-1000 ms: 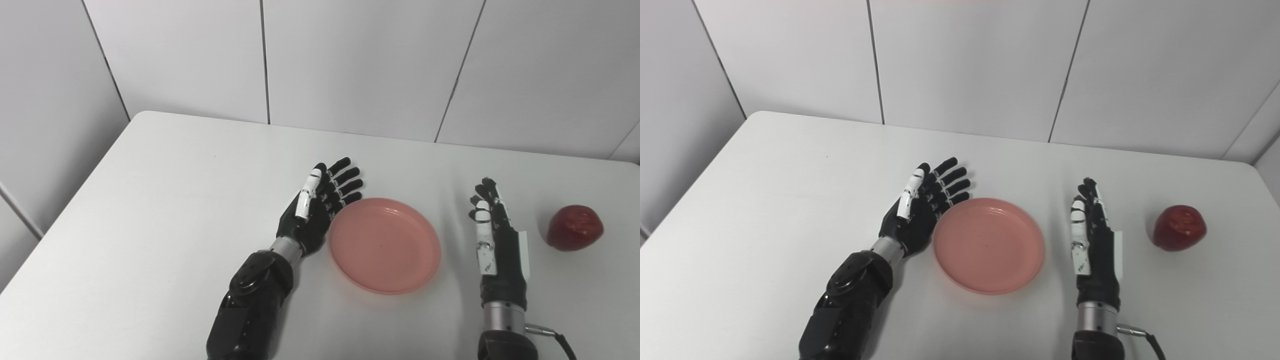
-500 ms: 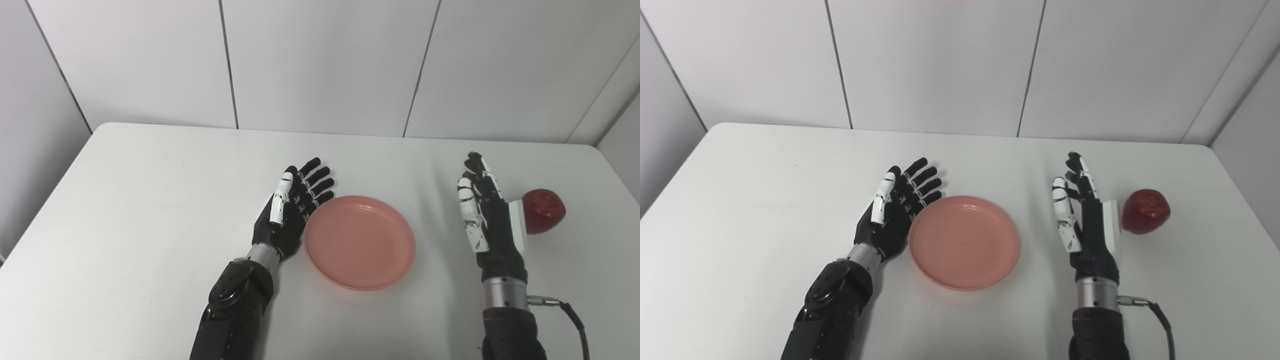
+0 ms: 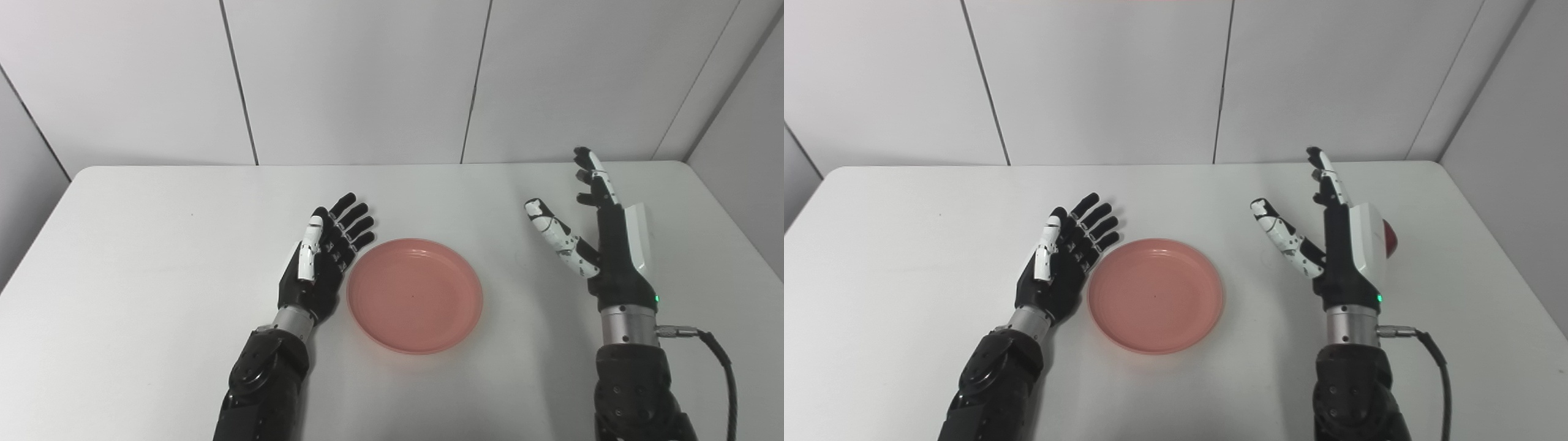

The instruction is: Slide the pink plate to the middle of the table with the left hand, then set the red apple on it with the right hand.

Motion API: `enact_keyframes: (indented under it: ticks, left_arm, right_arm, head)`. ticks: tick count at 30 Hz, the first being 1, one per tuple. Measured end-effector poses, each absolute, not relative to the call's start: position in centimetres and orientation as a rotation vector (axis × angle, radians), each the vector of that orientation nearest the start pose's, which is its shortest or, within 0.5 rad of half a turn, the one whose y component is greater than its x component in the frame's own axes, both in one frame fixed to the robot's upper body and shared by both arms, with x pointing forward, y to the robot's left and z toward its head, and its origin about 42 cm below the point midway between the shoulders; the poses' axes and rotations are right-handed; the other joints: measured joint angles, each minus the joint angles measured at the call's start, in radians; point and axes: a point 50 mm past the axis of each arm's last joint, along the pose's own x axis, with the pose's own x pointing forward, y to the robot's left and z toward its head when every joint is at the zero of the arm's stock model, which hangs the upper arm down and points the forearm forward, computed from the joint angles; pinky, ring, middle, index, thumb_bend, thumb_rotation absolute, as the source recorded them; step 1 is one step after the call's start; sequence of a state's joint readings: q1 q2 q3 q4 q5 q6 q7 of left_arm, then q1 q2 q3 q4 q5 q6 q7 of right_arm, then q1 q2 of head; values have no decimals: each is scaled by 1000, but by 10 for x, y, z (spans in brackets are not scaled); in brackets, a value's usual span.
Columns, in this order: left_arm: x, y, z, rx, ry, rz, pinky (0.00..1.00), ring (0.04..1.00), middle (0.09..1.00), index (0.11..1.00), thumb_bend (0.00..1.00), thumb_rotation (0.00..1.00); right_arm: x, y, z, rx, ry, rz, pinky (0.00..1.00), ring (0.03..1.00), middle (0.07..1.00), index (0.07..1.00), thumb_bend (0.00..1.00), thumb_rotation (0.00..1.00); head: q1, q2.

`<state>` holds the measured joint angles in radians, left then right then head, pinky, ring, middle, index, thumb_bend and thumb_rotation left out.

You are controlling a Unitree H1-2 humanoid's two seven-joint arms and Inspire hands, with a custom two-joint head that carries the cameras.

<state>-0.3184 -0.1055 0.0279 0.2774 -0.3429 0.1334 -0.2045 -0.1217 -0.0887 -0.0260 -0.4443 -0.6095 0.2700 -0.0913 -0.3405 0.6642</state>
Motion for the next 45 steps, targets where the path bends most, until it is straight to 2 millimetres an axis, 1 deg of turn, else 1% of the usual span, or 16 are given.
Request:
enact_keyframes:
  ticks: [1,5,10,11,14,16,18,21,23,27,30,35,38,41,45]
  left_arm:
    - [378,134,118,-446,76,-317,844,848,849,836,319,1000]
    - [380,141,118,-448,71,-307,852,856,861,850,316,1000]
    - [382,155,118,-450,64,-304,865,866,868,856,334,1000]
    - [383,157,118,-450,63,-310,869,872,876,864,341,1000]
    - [386,164,117,-453,64,-319,867,869,873,863,353,1000]
    - [388,165,117,-455,65,-316,865,866,870,862,357,1000]
    - [390,166,116,-457,64,-317,873,869,879,873,355,1000]
    - [391,168,116,-463,61,-318,881,871,881,871,354,1000]
    - [391,170,116,-465,60,-317,883,878,888,875,350,1000]
    - [392,172,115,-471,60,-323,881,881,890,876,342,1000]
    - [394,176,115,-465,60,-322,880,882,888,874,326,1000]
    - [398,184,116,-458,60,-308,889,884,887,872,320,1000]
    - [398,184,116,-458,60,-307,890,881,883,870,323,1000]
    - [398,185,116,-458,58,-305,895,890,896,887,317,1000]
    - [398,186,116,-461,57,-303,896,889,896,886,323,1000]
  right_arm:
    - [291,-243,239,-639,-326,-337,740,832,881,908,680,624]
    - [292,-250,243,-684,-335,-385,736,832,870,907,758,577]
    - [293,-261,250,-752,-353,-462,726,825,860,906,819,538]
    - [293,-263,251,-760,-354,-478,735,834,866,906,846,533]
    - [292,-270,252,-786,-354,-521,762,848,880,914,881,520]
    - [292,-276,251,-812,-352,-554,766,851,884,918,890,517]
    - [292,-284,250,-847,-348,-571,765,858,899,924,925,520]
    - [293,-299,247,-887,-335,-613,775,871,915,943,964,545]
    - [294,-306,242,-901,-315,-628,774,872,921,952,995,585]
    - [295,-314,229,-929,-263,-632,772,875,930,971,1000,621]
    - [296,-316,224,-949,-245,-632,758,878,936,980,1000,621]
    - [298,-322,218,-950,-201,-641,737,881,944,974,1000,613]
    - [302,-326,210,-952,-163,-635,745,883,942,977,1000,612]
    - [305,-332,200,-954,-118,-624,755,896,954,994,1000,624]
    - [308,-335,195,-945,-96,-617,768,902,955,998,1000,639]
  head:
    - [-12,-3]
    - [-51,-8]
    - [-83,-15]
    - [-92,-18]
    - [-104,-20]
    - [-114,-21]
    - [-118,-23]
    - [-126,-23]
    - [-130,-22]
    - [-140,-21]
    - [-155,-20]
    - [-157,-20]
    - [-150,-17]
    - [-150,-17]
    - [-152,-15]
